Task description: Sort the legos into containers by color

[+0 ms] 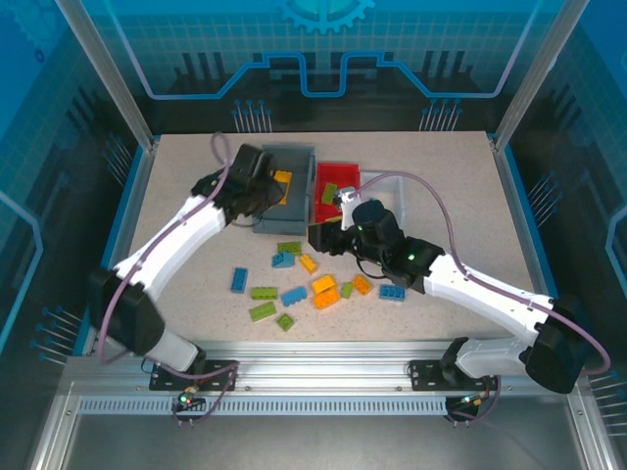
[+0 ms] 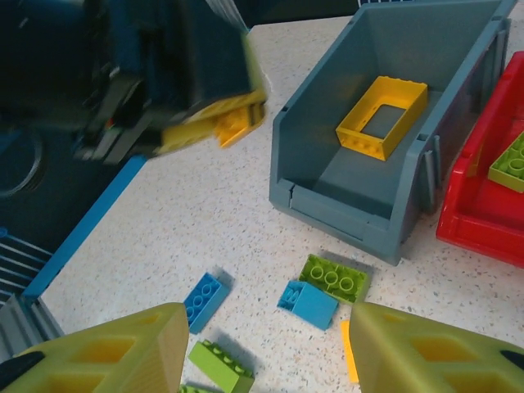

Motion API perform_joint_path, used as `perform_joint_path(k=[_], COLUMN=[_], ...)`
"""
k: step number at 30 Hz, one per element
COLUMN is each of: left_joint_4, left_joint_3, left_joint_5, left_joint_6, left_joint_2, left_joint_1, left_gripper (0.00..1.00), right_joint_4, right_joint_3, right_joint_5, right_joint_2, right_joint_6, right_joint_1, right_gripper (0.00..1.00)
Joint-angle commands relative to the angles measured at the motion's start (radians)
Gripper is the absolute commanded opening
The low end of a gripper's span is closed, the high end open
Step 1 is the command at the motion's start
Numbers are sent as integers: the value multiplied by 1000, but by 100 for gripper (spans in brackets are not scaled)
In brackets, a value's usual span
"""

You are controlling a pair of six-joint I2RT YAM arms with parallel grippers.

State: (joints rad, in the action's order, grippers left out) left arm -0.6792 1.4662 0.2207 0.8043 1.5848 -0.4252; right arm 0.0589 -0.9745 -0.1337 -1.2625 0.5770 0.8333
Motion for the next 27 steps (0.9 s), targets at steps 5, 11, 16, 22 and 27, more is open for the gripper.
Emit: perform_joint_path(k=[5,11,16,22,27], left_joint_4=[-152,-91,-26,5,-8], left_joint_3=[316,387,424,484,536], left_joint_5=[24,-72,-194,-290,-324], left_joint_6=[-253,-294,-340,-412,-431], left_joint_2=[326,470,542,620,676], left_joint_1=[2,44,108,147,157], left_gripper=[25,29,29,30,34], right_joint_4=[7,12,13,18,19], right_joint_3=[-74,-65,-58,-66,-64], right_joint_5=[-28,-17,-5,9,13], right_joint_2=[-28,-22,-23,-47,-55], right_joint_6=[31,33,35,40,46], right_joint_1=[-37,-47,-50,-56,-64], right_gripper=[56,56,56,56,56])
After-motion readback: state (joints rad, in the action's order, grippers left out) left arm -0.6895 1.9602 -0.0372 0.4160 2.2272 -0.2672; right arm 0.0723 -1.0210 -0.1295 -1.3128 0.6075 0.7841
